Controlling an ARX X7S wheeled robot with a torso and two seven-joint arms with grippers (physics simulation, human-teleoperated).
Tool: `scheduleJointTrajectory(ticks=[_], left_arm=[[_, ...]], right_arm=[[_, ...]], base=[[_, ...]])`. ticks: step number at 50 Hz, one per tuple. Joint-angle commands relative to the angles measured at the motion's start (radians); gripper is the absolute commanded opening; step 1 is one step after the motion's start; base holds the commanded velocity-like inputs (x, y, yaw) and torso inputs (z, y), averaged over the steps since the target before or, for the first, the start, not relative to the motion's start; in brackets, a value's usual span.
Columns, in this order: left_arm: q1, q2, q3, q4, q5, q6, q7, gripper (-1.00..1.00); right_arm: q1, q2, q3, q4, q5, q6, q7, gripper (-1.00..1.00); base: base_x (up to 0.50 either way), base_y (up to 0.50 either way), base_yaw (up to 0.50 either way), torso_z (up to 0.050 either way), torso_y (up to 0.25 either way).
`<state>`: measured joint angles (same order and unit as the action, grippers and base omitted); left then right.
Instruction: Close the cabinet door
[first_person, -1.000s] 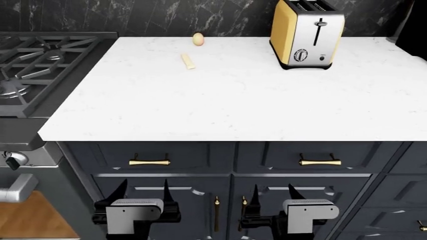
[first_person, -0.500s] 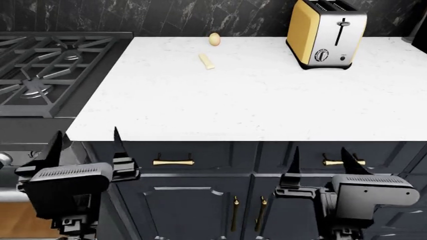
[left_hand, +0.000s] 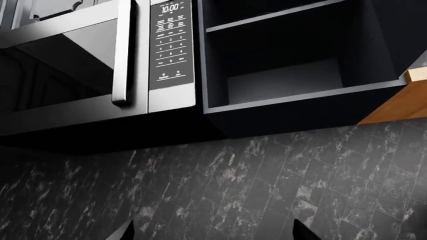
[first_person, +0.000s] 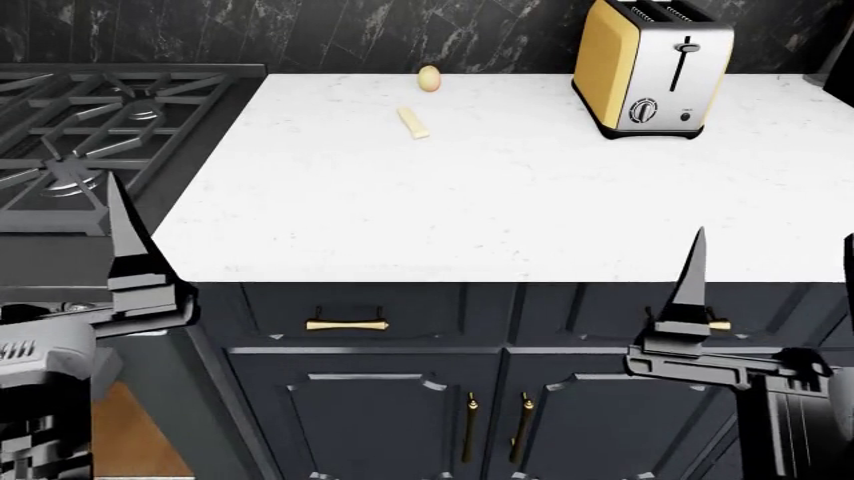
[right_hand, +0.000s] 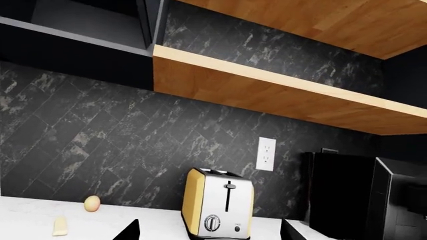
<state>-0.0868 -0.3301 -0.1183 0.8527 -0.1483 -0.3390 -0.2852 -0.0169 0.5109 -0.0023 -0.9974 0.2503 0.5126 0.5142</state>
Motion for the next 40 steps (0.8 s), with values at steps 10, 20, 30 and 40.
scheduleJointTrajectory(ticks=[10,20,30,40], left_arm=[[-0.005,-0.045,-0.074,0.171,-0.032,-0.087,-0.031,1.00],[-0.034,-0.220,-0.050,0.194,-0.147,-0.097,-0.200,1.00],[-0.267,-0.616,0.084,0.187,-0.459,-0.089,-0.582,1.00],[-0.470,-0.691,0.071,0.180,-0.613,-0.173,-0.622,1.00]], right_arm=[[0.265,0.742,-0.555,-0.049,0.287,-0.354,0.803,1.00],[0.951,0.926,-1.105,-0.050,0.463,-0.396,1.051,1.00],[1.321,0.947,-1.291,-0.050,0.575,-0.304,1.036,1.00],[1.770,0.925,-1.621,-0.050,0.791,-0.342,0.938,1.00]], base=[[0.00,0.00,0.00,0.000,0.000],[0.00,0.00,0.00,0.000,0.000],[0.00,0.00,0.00,0.000,0.000],[0.02,0.00,0.00,0.000,0.000]])
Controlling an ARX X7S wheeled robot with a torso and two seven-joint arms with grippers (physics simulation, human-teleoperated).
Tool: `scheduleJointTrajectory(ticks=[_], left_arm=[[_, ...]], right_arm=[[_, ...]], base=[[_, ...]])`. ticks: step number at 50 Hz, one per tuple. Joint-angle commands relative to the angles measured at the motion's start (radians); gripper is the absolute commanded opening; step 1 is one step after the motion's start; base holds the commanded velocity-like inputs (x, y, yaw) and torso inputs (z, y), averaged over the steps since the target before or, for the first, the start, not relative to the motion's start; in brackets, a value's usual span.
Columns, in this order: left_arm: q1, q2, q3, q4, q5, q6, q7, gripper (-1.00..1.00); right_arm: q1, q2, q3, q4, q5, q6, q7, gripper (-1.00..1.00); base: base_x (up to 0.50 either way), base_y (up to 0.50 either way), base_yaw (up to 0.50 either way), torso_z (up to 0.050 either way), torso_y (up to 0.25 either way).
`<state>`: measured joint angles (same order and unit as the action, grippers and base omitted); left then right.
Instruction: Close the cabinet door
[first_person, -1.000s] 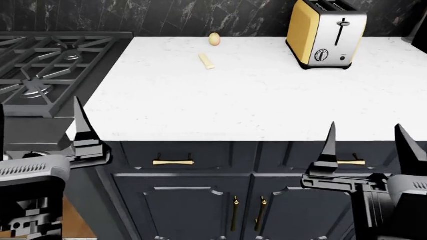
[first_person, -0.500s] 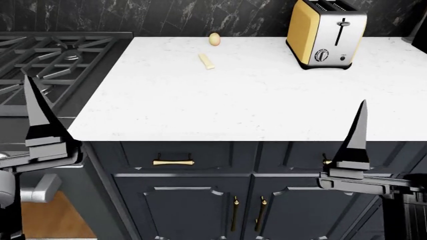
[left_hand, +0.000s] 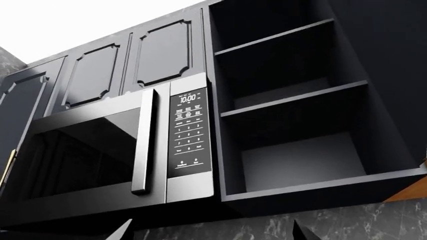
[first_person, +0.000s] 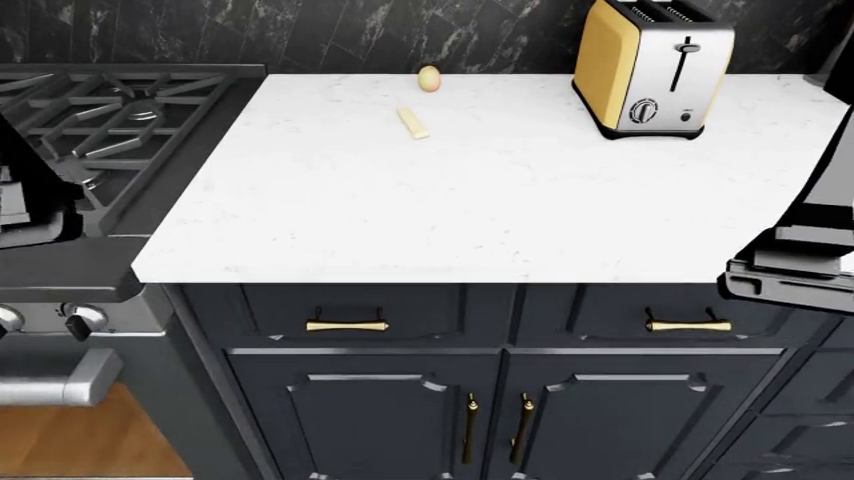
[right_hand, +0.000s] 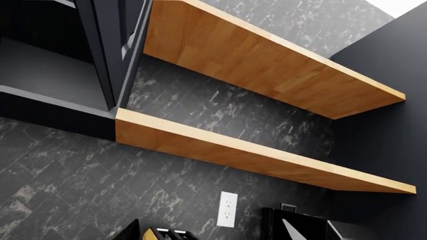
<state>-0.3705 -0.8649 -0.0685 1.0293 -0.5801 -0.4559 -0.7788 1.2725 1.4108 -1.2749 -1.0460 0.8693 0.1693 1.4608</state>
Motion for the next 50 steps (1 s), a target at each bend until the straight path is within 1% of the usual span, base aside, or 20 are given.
scheduleJointTrajectory(ticks=[1,5,9,12,14,25,50], left_arm=[[-0.193,-0.164,0.020,0.006,-0.188,-0.057,-0.133,1.00],[-0.206,-0.200,0.010,0.012,-0.218,-0.048,-0.160,1.00],[-0.211,-0.223,0.010,0.010,-0.234,-0.032,-0.180,1.00],[-0.211,-0.232,0.018,0.008,-0.235,-0.022,-0.188,1.00],[-0.206,-0.235,0.022,0.005,-0.233,-0.014,-0.192,1.00],[-0.164,-0.243,0.027,-0.007,-0.210,0.023,-0.197,1.00],[-0.117,-0.266,0.011,-0.012,-0.209,0.070,-0.222,1.00]], right_arm=[[0.529,0.024,-0.382,-0.001,0.174,0.009,-0.002,1.00],[0.727,0.016,-0.543,-0.001,0.181,0.032,0.025,1.00],[0.908,0.014,-0.737,-0.001,0.160,-0.002,0.041,1.00],[1.020,0.003,-0.875,-0.001,0.148,-0.031,0.060,1.00],[1.069,-0.008,-0.940,-0.001,0.146,-0.044,0.072,1.00],[1.077,-0.021,-0.998,-0.001,0.116,-0.064,0.092,1.00],[1.075,-0.019,-1.044,-0.001,0.084,-0.078,0.104,1.00]], base=[[0.00,0.00,0.00,0.000,0.000],[0.00,0.00,0.00,0.000,0.000],[0.29,0.00,0.00,0.000,0.000],[0.50,0.00,0.00,0.000,0.000],[0.50,0.00,0.00,0.000,0.000],[0.50,0.00,0.00,0.000,0.000],[0.50,0.00,0.00,0.000,0.001]])
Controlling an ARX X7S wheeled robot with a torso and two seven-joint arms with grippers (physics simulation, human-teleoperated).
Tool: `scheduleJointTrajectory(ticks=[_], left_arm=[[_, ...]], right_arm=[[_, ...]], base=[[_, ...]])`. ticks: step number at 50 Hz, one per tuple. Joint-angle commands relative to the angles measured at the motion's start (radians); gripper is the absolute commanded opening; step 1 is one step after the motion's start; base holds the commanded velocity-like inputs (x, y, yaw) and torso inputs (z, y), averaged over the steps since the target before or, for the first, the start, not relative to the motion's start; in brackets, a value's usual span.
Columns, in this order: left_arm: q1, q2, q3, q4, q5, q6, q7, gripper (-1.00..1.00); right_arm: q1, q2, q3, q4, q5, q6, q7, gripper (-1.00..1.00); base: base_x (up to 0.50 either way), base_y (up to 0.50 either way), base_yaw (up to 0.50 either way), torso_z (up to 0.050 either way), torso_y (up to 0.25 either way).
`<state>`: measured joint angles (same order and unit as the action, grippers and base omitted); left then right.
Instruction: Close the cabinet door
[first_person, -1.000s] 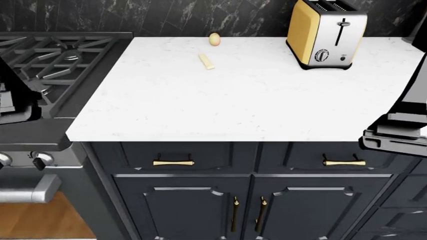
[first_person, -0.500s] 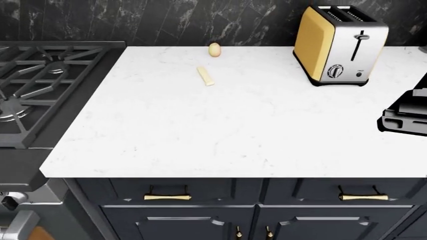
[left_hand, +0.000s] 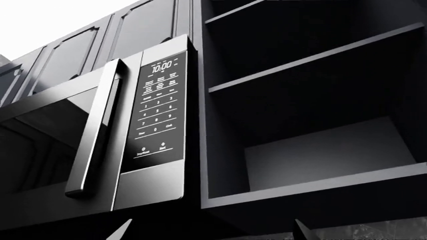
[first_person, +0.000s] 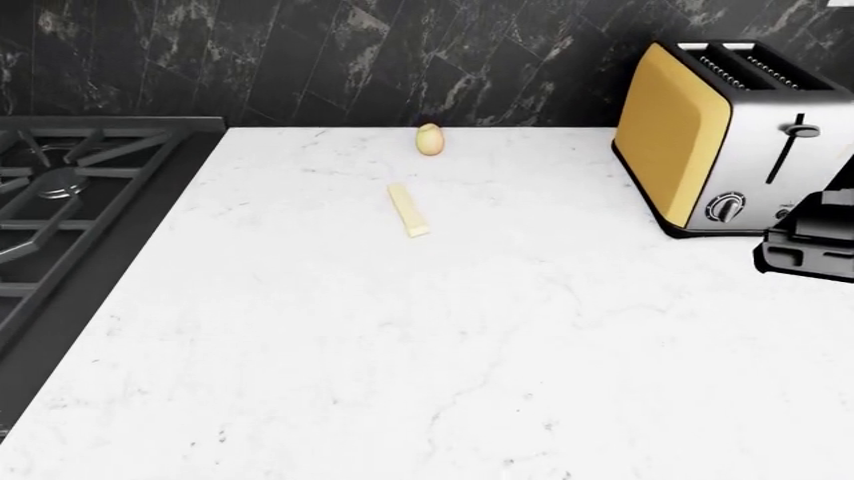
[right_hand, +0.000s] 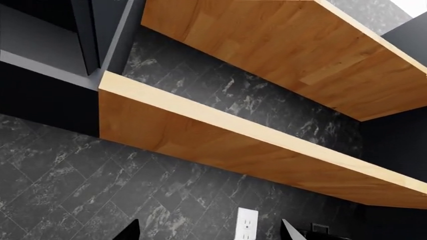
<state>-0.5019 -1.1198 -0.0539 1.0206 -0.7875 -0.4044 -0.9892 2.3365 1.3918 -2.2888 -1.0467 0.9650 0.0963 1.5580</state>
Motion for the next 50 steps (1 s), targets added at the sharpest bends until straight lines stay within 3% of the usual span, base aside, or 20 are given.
scheduleJointTrajectory(ticks=[1,10,28,34,50], left_arm=[[0.015,-0.011,-0.003,-0.004,-0.002,0.020,-0.012,1.00],[0.027,-0.025,-0.009,-0.003,-0.003,0.031,-0.019,1.00],[0.023,-0.059,-0.040,-0.002,-0.054,0.052,-0.045,1.00],[0.027,-0.067,-0.045,-0.004,-0.061,0.059,-0.049,1.00],[0.062,-0.087,-0.078,-0.004,-0.072,0.080,-0.061,1.00]], right_arm=[[0.010,-0.001,-0.028,0.000,-0.009,-0.004,0.007,1.00],[0.016,0.011,-0.005,0.000,-0.010,0.005,0.001,1.00],[0.006,-0.014,0.466,0.027,0.263,0.206,-0.093,1.00],[-0.019,-0.029,0.540,0.078,0.285,0.210,-0.126,1.00],[-0.001,-0.189,0.695,0.270,0.359,0.316,-0.226,1.00]], base=[[0.50,0.00,0.00,0.000,0.000],[0.10,0.00,0.00,0.000,0.001],[0.00,0.00,0.00,0.000,0.000],[0.00,0.00,0.00,0.000,0.000],[0.00,0.00,0.00,0.000,0.000]])
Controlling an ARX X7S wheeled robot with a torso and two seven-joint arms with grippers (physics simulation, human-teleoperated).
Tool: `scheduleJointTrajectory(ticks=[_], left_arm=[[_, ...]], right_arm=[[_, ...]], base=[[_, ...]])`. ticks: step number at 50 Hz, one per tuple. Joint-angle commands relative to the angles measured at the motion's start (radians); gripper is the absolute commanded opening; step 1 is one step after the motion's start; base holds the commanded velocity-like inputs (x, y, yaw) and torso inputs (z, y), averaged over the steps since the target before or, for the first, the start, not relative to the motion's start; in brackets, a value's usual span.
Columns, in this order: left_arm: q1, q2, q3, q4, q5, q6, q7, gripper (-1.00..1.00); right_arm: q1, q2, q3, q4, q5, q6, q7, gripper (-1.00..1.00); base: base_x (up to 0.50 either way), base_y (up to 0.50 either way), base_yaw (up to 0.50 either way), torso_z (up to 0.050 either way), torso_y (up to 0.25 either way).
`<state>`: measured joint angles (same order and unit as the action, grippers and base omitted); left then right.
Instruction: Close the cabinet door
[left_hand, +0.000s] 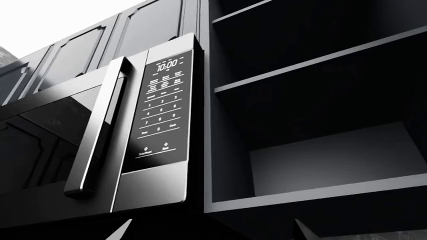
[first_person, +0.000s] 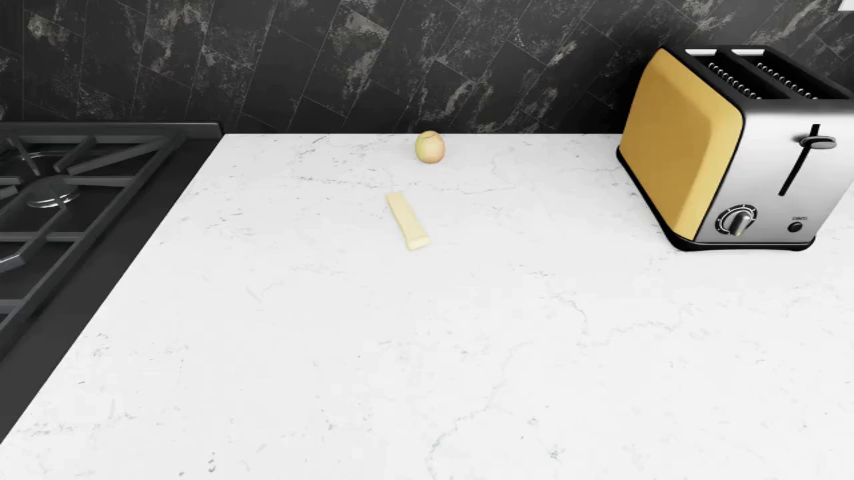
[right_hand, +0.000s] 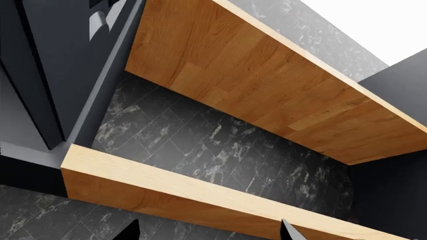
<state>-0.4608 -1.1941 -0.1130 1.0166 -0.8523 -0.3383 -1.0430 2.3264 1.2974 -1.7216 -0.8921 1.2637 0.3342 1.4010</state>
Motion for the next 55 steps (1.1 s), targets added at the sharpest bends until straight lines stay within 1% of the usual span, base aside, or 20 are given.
scheduleJointTrajectory(ticks=[1,11,14,19,25,30,36,41,47,51,55], left_arm=[[0.025,-0.015,-0.025,0.000,-0.009,0.016,-0.008,1.00],[0.064,-0.030,-0.074,0.002,-0.026,0.030,-0.015,1.00],[0.084,-0.033,-0.096,0.005,-0.028,0.035,-0.016,1.00],[0.114,-0.033,-0.125,0.003,-0.028,0.043,-0.014,1.00],[0.131,-0.036,-0.136,0.004,-0.025,0.048,-0.014,1.00],[0.123,-0.035,-0.117,0.000,-0.022,0.055,-0.017,1.00],[0.131,-0.029,-0.106,-0.001,-0.011,0.064,-0.013,1.00],[0.153,-0.027,-0.123,-0.001,-0.011,0.071,-0.009,1.00],[0.180,-0.022,-0.145,-0.003,-0.010,0.080,-0.004,1.00],[0.199,-0.020,-0.164,-0.002,-0.012,0.084,-0.001,1.00],[0.211,-0.019,-0.175,-0.001,-0.013,0.088,0.001,1.00]], right_arm=[[0.013,-0.107,0.144,0.128,0.066,0.093,-0.079,1.00],[0.022,-0.239,0.402,0.252,0.125,0.297,-0.168,1.00],[0.020,-0.278,0.460,0.293,0.122,0.344,-0.194,1.00],[0.011,-0.327,0.514,0.350,0.103,0.390,-0.228,1.00],[-0.002,-0.368,0.542,0.408,0.072,0.417,-0.260,1.00],[-0.019,-0.407,0.558,0.432,0.067,0.416,-0.278,1.00],[-0.046,-0.463,0.619,0.453,0.128,0.341,-0.313,1.00],[-0.067,-0.508,0.686,0.454,0.195,0.256,-0.340,1.00],[-0.092,-0.554,0.730,0.465,0.256,0.198,-0.373,1.00],[-0.092,-0.579,0.739,0.467,0.275,0.192,-0.405,1.00],[-0.091,-0.600,0.736,0.482,0.283,0.203,-0.372,1.00]], base=[[0.00,0.00,0.00,0.000,0.000],[0.00,0.00,0.00,0.000,0.000],[0.00,0.00,0.00,0.000,0.000],[0.00,0.00,0.00,0.000,0.000],[0.00,0.00,0.00,0.000,0.000],[0.00,0.00,0.00,0.000,0.000],[0.00,0.00,0.00,0.000,0.000],[0.00,0.00,0.00,0.000,0.000],[0.00,0.00,0.00,0.003,0.000],[0.00,0.00,0.00,0.000,0.006],[0.00,0.00,0.00,0.000,0.005]])
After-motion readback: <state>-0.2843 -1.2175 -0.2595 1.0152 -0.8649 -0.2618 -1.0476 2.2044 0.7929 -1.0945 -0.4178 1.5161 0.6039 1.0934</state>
